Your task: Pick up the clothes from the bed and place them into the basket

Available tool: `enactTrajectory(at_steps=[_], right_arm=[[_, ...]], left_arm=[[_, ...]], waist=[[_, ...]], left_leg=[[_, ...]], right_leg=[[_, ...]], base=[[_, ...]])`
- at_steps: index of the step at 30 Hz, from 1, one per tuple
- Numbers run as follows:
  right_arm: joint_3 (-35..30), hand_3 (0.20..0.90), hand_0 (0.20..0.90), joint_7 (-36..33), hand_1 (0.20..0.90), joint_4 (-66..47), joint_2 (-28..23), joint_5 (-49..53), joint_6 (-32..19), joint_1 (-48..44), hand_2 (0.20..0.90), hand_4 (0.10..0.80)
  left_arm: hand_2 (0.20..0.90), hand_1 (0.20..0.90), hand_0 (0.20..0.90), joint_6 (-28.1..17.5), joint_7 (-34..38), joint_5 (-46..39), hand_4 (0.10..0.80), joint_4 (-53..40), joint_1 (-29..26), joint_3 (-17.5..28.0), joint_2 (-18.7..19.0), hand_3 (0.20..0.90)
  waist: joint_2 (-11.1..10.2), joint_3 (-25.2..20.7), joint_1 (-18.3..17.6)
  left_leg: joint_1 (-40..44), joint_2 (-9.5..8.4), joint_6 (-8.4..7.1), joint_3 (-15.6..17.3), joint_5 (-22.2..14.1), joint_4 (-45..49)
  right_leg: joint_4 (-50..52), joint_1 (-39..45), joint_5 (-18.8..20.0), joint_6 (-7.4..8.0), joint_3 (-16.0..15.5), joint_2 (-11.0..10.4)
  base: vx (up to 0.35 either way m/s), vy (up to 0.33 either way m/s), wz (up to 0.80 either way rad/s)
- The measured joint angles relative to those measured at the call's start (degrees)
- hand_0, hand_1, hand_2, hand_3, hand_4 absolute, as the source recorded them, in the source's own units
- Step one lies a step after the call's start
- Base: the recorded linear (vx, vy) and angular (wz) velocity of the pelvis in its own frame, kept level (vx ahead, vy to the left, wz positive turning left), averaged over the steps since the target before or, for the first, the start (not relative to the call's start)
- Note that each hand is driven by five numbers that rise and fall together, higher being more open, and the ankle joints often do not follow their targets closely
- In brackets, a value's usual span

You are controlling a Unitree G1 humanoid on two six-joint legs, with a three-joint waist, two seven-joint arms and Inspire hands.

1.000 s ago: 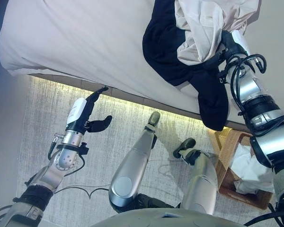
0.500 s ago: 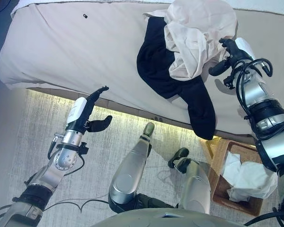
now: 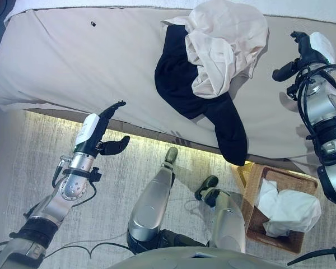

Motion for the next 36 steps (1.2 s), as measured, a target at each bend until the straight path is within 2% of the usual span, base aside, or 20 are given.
enactTrajectory(at_steps=[5,10,15,18,26,31,33,34,36], right_arm=[[-0.1,0.900,0.900,-0.8,0.900,-0.8,0.8,0.9,-1.3,-0.1,0.900,0.800],[-0.6,0.900,0.900,-0.8,0.900,-0.8,3.1,6.9,-1.4,-1.1,0.900,0.800],[-0.7,0.900,0.900,-0.3,0.900,-0.6,4.3,9.9,-1.4,-1.9,0.900,0.800],[-0.7,0.900,0.900,0.2,0.900,0.2,4.5,9.9,-1.4,-3.1,0.900,0.800],[-0.7,0.900,0.900,1.7,0.900,4.7,5.6,12.2,-1.5,-3.4,0.900,0.800],[-0.7,0.900,0.900,1.8,0.900,5.7,5.6,13.2,-1.8,-3.7,0.900,0.800],[-0.7,0.521,0.575,2.0,0.575,5.7,5.6,13.3,-1.8,-3.7,0.575,0.421],[-0.8,0.214,0.312,2.3,0.312,5.8,5.6,13.3,-1.9,-3.7,0.312,0.114],[-1.4,0.200,0.300,2.9,0.300,5.9,5.6,13.4,-2.1,-3.7,0.300,0.100]], left_arm=[[0.900,0.900,0.900,0.0,0.0,0.0,0.800,0.0,-0.2,-0.7,0.0,0.900],[0.900,0.900,0.900,0.0,0.2,0.0,0.800,0.1,-0.1,-1.1,0.0,0.900],[0.900,0.900,0.900,0.0,0.6,0.0,0.800,0.0,0.0,-1.1,0.0,0.900],[0.900,0.900,0.900,0.0,0.7,0.0,0.800,-0.1,-0.2,-1.2,0.0,0.900],[0.900,0.900,0.900,0.2,1.6,0.1,0.800,-0.2,-0.1,-1.6,0.0,0.900],[0.900,0.900,0.900,0.2,1.8,0.1,0.800,-0.5,0.1,-1.6,0.0,0.900],[0.900,0.900,0.900,0.2,1.9,0.1,0.800,-0.8,0.2,-1.6,0.0,0.900],[0.900,0.900,0.900,0.2,1.9,0.1,0.800,-1.1,0.2,-1.6,0.0,0.900],[0.900,0.900,0.900,0.2,1.9,0.1,0.800,-2.3,0.5,-1.5,0.0,0.900]], waist=[[0.0,0.0,0.3],[0.0,0.0,0.8],[0.1,0.0,1.2],[0.1,0.0,1.1],[0.4,0.1,1.8],[0.8,0.1,1.8],[0.8,0.1,1.8],[0.8,0.1,1.8],[0.8,0.1,1.8]], left_leg=[[-1.7,-0.35,-0.30,-1.0,0.2,0.2],[-2.9,-0.76,-0.76,-1.5,0.5,0.3],[-3.7,-1.85,-0.76,-2.0,0.5,1.1],[-6.0,-2.64,-0.75,-2.1,0.4,2.6],[-13.4,-3.38,-0.75,-2.1,-1.0,7.4],[-16.3,-3.65,-0.72,-1.9,-1.0,8.8],[-16.9,-3.66,-0.72,-1.9,-1.0,9.3],[-16.9,-3.64,-0.72,-1.9,-1.0,9.3],[-17.0,-3.60,-0.71,-1.9,-1.0,9.3]], right_leg=[[0.3,-1.1,0.0,-0.02,-1.1,-0.3],[0.9,-2.1,-0.1,0.15,-1.6,-0.8],[2.6,-2.8,-0.9,0.69,-2.0,-2.1],[5.1,-5.3,-1.5,0.60,-2.2,-3.3],[10.6,-12.5,-2.4,-0.37,-1.4,-4.6],[12.6,-15.5,-2.4,-0.39,-1.1,-5.3],[13.1,-16.0,-2.6,-0.64,-1.0,-5.5],[13.2,-16.0,-2.6,-0.65,-1.0,-5.5],[13.2,-16.2,-2.6,-0.65,-1.0,-5.5]], base=[[0.011,0.013,0.11],[0.045,-0.009,0.09],[0.012,0.034,0.10],[-0.001,0.051,0.11],[-0.006,0.013,0.03],[-0.007,0.016,0.04],[0.000,0.000,0.00],[0.000,0.000,0.00],[0.000,0.000,0.00]])
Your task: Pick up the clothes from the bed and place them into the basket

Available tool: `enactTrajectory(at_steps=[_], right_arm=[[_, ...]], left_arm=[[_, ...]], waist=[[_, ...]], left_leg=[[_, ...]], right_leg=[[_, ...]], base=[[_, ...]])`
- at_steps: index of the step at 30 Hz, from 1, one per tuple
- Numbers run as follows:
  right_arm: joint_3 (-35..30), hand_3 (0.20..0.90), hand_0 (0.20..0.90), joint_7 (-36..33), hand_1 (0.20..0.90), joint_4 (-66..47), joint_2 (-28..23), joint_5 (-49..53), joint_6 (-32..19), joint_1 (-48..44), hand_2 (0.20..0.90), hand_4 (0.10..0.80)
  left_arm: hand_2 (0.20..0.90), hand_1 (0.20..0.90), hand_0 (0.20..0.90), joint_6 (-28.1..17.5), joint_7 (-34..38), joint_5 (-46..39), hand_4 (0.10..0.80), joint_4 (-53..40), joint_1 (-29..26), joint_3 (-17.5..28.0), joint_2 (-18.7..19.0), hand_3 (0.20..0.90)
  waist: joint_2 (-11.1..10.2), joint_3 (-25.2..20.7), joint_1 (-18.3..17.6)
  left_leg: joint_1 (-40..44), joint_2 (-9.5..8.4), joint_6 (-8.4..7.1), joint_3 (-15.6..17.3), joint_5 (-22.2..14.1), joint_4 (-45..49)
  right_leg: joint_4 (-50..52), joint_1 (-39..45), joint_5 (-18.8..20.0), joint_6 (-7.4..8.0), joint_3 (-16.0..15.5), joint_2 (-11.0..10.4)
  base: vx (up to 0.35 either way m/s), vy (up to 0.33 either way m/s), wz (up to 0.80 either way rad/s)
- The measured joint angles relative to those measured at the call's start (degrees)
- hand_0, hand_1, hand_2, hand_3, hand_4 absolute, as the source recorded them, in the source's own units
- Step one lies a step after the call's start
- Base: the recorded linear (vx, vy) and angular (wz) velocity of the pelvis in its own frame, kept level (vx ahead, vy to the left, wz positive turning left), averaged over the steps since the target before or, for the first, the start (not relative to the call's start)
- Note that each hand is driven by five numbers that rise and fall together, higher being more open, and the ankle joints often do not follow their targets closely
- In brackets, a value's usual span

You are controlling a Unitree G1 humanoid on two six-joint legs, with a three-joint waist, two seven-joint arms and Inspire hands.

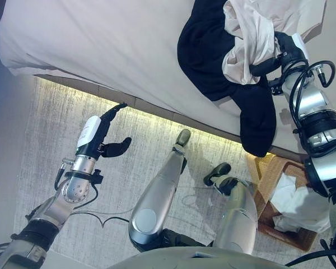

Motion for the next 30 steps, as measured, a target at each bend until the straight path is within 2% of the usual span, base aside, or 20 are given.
enactTrajectory(at_steps=[9,12,17,24,30], right_arm=[[-1.0,0.200,0.300,0.4,0.300,1.2,-0.6,2.3,-1.8,-0.7,0.300,0.100],[-1.0,0.200,0.300,0.6,0.300,1.2,-0.5,2.3,-1.8,-0.1,0.300,0.100],[-1.0,0.200,0.300,1.6,0.300,1.2,-0.5,2.3,-1.8,2.5,0.300,0.100],[-1.2,0.200,0.300,3.8,0.300,0.9,-2.3,2.3,-2.2,3.3,0.300,0.100],[-5.3,0.200,0.300,6.3,0.300,0.7,-7.3,2.7,-3.4,3.5,0.300,0.100]], left_arm=[[0.900,0.900,0.900,-0.1,0.0,0.0,0.800,-1.3,0.0,0.0,0.0,0.900],[0.900,0.900,0.900,-0.1,0.0,0.0,0.800,-1.2,-0.1,0.0,0.0,0.900],[0.900,0.900,0.900,-0.1,0.0,-0.1,0.800,-1.0,-0.1,0.1,0.1,0.900],[0.900,0.900,0.900,-0.1,-0.6,-0.5,0.800,0.1,-0.1,0.3,0.0,0.900],[0.900,0.900,0.900,0.0,-2.6,-0.5,0.800,0.3,0.2,0.7,0.1,0.900]], waist=[[0.0,0.0,-1.3],[0.0,0.0,-1.1],[-0.1,0.0,-1.7],[-0.3,-0.1,-3.0],[-1.3,-0.6,-4.1]], left_leg=[[0.0,0.37,0.28,0.5,0.5,0.0],[1.2,1.23,0.30,1.2,0.5,0.3],[10.5,2.03,1.02,2.4,0.0,-3.8],[22.5,3.96,1.18,4.6,1.3,-11.5],[31.0,5.55,0.93,6.0,2.9,-19.7]], right_leg=[[-0.6,0.0,0.2,0.20,0.4,0.3],[-1.7,1.2,0.3,0.17,1.1,1.0],[-7.0,10.0,0.8,0.44,1.5,2.2],[-16.1,20.8,4.2,1.36,2.9,5.2],[-26.1,29.1,8.1,2.41,3.2,8.2]], base=[[-0.001,-0.007,-0.02],[0.016,-0.032,-0.13],[-0.011,-0.001,-0.16],[0.052,-0.024,-0.22],[0.067,-0.043,-0.16]])
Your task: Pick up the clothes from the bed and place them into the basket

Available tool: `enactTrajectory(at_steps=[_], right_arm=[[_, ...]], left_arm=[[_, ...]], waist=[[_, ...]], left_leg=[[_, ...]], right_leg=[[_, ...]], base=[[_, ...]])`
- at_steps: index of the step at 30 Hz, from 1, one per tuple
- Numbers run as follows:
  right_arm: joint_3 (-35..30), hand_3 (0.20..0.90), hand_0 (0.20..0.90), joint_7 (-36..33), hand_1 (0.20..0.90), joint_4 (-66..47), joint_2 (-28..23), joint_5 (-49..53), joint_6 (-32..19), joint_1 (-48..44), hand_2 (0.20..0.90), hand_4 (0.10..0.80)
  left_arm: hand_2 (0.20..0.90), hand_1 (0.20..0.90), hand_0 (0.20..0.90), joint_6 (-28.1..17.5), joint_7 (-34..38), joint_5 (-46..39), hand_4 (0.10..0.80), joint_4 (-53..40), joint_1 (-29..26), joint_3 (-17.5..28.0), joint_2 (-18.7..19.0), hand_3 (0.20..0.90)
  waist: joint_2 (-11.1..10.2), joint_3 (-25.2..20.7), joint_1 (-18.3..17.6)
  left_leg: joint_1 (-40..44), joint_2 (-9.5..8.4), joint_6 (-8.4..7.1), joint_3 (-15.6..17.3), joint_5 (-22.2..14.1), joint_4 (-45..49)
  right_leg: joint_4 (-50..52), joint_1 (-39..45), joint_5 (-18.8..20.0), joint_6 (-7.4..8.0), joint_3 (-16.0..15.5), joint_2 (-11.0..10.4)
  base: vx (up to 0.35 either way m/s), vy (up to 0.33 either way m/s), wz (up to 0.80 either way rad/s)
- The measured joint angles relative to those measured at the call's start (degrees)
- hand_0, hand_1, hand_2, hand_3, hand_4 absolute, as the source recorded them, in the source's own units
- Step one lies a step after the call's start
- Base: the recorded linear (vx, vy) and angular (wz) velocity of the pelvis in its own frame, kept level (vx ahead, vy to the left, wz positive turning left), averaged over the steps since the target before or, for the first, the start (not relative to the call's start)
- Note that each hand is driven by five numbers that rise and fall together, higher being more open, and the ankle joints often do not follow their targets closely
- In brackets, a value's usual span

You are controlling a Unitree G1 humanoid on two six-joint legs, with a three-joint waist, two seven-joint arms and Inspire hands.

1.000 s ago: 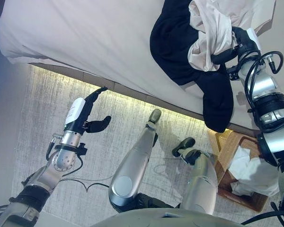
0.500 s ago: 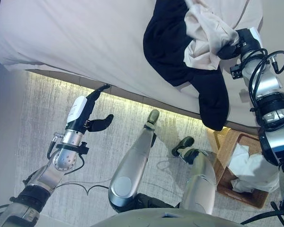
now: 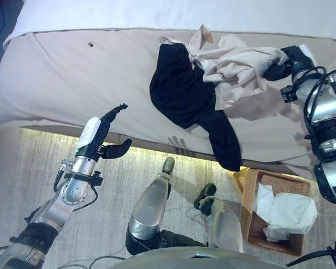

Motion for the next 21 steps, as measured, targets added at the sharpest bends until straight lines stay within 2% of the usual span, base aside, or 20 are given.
enactTrajectory(at_steps=[4,7,10,16,21], right_arm=[[0.0,0.200,0.300,0.5,0.300,-1.0,-3.1,0.1,-1.0,-0.6,0.300,0.100],[0.0,0.200,0.300,0.2,0.300,-2.2,-4.5,1.0,-2.1,-2.6,0.300,0.100],[-0.1,0.200,0.300,-0.7,0.300,-4.0,-5.1,1.8,-3.7,-2.8,0.300,0.100],[-0.2,0.200,0.300,-2.7,0.300,-8.9,-8.2,1.0,-6.3,-3.5,0.300,0.100],[-0.2,0.200,0.300,-3.3,0.300,-10.3,-9.3,-0.7,-6.3,-3.4,0.300,0.100]], left_arm=[[0.900,0.900,0.900,0.2,-0.2,0.1,0.800,0.6,-0.1,0.1,1.6,0.900],[0.900,0.900,0.900,0.7,0.0,0.3,0.800,2.4,-2.2,0.1,3.2,0.900],[0.900,0.900,0.900,1.0,0.2,1.0,0.800,2.8,-3.2,0.1,4.9,0.900],[0.900,0.900,0.900,1.3,1.5,1.1,0.800,7.9,-8.8,0.0,4.7,0.900],[0.900,0.900,0.900,1.3,3.2,1.2,0.800,9.4,-10.6,0.1,2.9,0.900]], waist=[[-1.1,-0.6,-1.1],[-1.8,-1.1,-3.8],[-3.7,-4.5,-5.7],[-4.2,-6.8,-9.8],[-4.3,-8.1,-13.1]], left_leg=[[4.7,0.62,-0.14,2.2,0.2,-2.9],[8.8,1.04,-0.14,3.2,0.2,-5.5],[9.8,1.72,-0.17,4.9,0.2,-7.7],[12.4,2.55,-0.19,8.1,0.2,-10.2],[14.4,2.67,-0.19,10.9,0.2,-12.1]], right_leg=[[-4.6,4.1,1.8,0.33,1.5,1.2],[-8.4,8.1,3.0,0.42,1.7,2.0],[-12.6,9.1,4.7,0.48,3.1,3.3],[-17.8,11.3,7.7,0.06,5.1,4.7],[-19.7,11.7,8.4,-0.05,7.8,5.0]], base=[[0.028,-0.053,-0.28],[0.002,-0.079,-0.20],[-0.054,-0.086,-0.27],[-0.062,-0.050,-0.29],[-0.043,-0.016,-0.30]])
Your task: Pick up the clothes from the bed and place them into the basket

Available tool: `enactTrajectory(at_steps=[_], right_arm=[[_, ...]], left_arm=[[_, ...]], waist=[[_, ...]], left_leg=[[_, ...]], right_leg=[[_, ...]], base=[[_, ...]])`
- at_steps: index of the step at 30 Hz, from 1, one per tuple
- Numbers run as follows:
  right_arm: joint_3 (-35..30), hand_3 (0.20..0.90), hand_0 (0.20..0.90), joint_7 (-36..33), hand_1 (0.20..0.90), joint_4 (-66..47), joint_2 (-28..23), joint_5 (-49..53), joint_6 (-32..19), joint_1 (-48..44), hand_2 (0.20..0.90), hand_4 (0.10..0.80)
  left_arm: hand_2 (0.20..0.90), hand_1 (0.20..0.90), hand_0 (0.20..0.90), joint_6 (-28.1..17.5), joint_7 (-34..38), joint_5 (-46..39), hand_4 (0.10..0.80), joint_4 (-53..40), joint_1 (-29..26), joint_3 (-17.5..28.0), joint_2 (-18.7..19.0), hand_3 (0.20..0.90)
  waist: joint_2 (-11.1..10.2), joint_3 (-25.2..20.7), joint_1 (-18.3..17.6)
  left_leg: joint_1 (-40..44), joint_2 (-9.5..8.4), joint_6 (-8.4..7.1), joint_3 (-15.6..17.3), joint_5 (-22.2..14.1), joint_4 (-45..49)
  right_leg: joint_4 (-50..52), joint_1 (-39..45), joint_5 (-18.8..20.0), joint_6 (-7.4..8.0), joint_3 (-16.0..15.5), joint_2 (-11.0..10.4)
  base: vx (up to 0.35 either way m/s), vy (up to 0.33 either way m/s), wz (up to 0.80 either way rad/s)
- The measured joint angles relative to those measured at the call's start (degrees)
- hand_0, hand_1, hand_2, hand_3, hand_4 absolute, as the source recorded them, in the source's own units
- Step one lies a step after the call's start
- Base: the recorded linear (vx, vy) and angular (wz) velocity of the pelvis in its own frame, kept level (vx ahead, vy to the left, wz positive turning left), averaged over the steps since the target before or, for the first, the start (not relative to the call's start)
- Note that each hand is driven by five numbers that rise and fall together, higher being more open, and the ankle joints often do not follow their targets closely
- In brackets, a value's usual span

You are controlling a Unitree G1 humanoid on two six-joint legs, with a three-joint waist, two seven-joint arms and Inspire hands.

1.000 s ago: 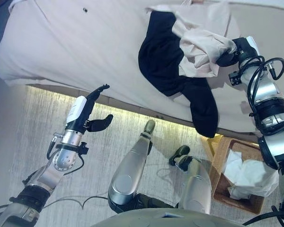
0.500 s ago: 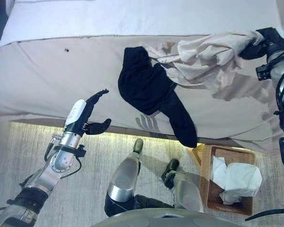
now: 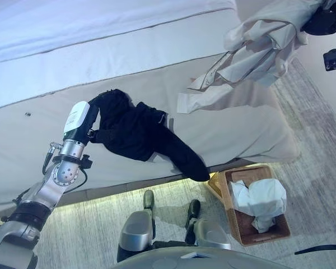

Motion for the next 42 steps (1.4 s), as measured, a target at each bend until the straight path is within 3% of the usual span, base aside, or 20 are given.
enactTrajectory(at_steps=[7,13,15,17,20,22,27,36,42], right_arm=[[-7.3,0.200,0.300,-1.5,0.300,-4.7,-1.2,-0.4,0.9,6.0,0.300,0.100],[-13.4,0.200,0.300,-2.1,0.300,-6.4,-4.6,-0.2,1.2,10.8,0.300,0.100],[-15.4,0.200,0.300,-2.0,0.300,-7.6,-5.3,0.1,1.3,13.2,0.300,0.100],[-15.6,0.200,0.300,-1.7,0.300,-7.6,-5.3,0.2,1.3,13.6,0.300,0.100],[-15.6,0.200,0.300,-1.3,0.300,-7.7,-5.3,0.3,1.0,13.5,0.300,0.100],[-15.6,0.200,0.300,-0.8,0.300,-7.7,-5.3,0.3,0.9,13.5,0.300,0.100],[-15.8,0.200,0.300,0.4,0.300,-7.7,-6.4,0.2,0.8,14.4,0.300,0.100],[-22.6,0.200,0.300,2.4,0.300,-8.4,-6.1,0.0,-0.7,29.5,0.300,0.100],[-22.4,0.200,0.300,6.1,0.300,-8.0,-3.5,-1.1,-0.7,32.5,0.300,0.100]], left_arm=[[0.900,0.900,0.900,-0.2,-0.3,-0.1,0.800,1.3,-1.1,0.0,-3.6,0.900],[0.900,0.900,0.900,-0.4,-0.9,0.1,0.800,2.6,-1.5,-0.1,-3.9,0.900],[0.900,0.900,0.900,-0.8,-1.0,0.1,0.800,3.5,-1.5,0.0,-3.9,0.900],[0.900,0.900,0.900,-1.0,-1.0,0.1,0.800,4.0,-1.4,0.5,-3.8,0.900],[0.900,0.900,0.900,-0.9,-0.9,1.4,0.800,4.2,-1.2,1.7,-3.9,0.900],[0.900,0.900,0.900,-1.0,-0.9,1.9,0.800,4.3,-0.9,2.0,-4.3,0.900],[0.900,0.900,0.900,-1.0,-0.9,2.3,0.800,4.7,-1.9,2.7,-5.5,0.900],[0.900,0.900,0.900,-1.0,-0.9,3.0,0.800,5.9,-2.0,3.3,-7.6,0.900],[0.900,0.900,0.900,-0.6,-1.0,3.9,0.800,6.3,-2.0,3.9,-7.6,0.900]], waist=[[-0.1,-0.1,-3.6],[-0.1,-0.1,-6.1],[-0.1,-0.1,-6.6],[-0.1,-0.1,-6.4],[-0.2,-0.1,-5.4],[-0.3,-0.2,-5.9],[-0.3,-0.3,-8.9],[-0.3,-0.6,-10.7],[0.4,-1.4,-11.2]], left_leg=[[2.9,0.06,0.00,2.8,0.0,-2.0],[3.7,0.16,0.01,5.6,0.0,-2.0],[4.4,0.36,0.03,7.4,0.0,-2.0],[4.8,1.32,0.02,10.9,0.0,-2.0],[5.7,2.87,0.01,16.6,0.0,-2.0],[6.6,2.84,-0.22,17.8,-0.2,-1.5],[7.2,2.83,-0.37,19.1,-0.3,-1.6],[5.7,2.69,-0.38,19.2,-0.4,-2.0],[4.6,2.96,-1.74,19.2,-2.5,-2.1]], right_leg=[[-0.9,0.6,0.3,-0.31,3.0,0.6],[-0.8,-0.4,0.4,-0.31,6.1,1.0],[-0.7,-0.5,0.9,0.49,6.2,1.1],[-0.1,-2.4,2.8,0.77,4.4,2.3],[0.2,-4.7,5.8,-2.14,-1.1,4.3],[0.3,-4.6,5.9,-2.39,-1.5,4.4],[0.4,-5.4,5.9,-2.39,0.0,4.8],[0.3,-7.3,5.9,-2.39,1.1,4.8],[-0.8,-8.3,5.7,-2.64,1.3,5.2]], base=[[-0.053,0.010,-0.25],[-0.059,0.006,-0.30],[-0.077,-0.042,-0.46],[-0.102,-0.063,-0.87],[-0.048,-0.025,-1.08],[0.008,-0.008,-0.61],[0.026,-0.015,-0.30],[0.013,-0.039,-0.05],[0.024,-0.030,-0.03]])
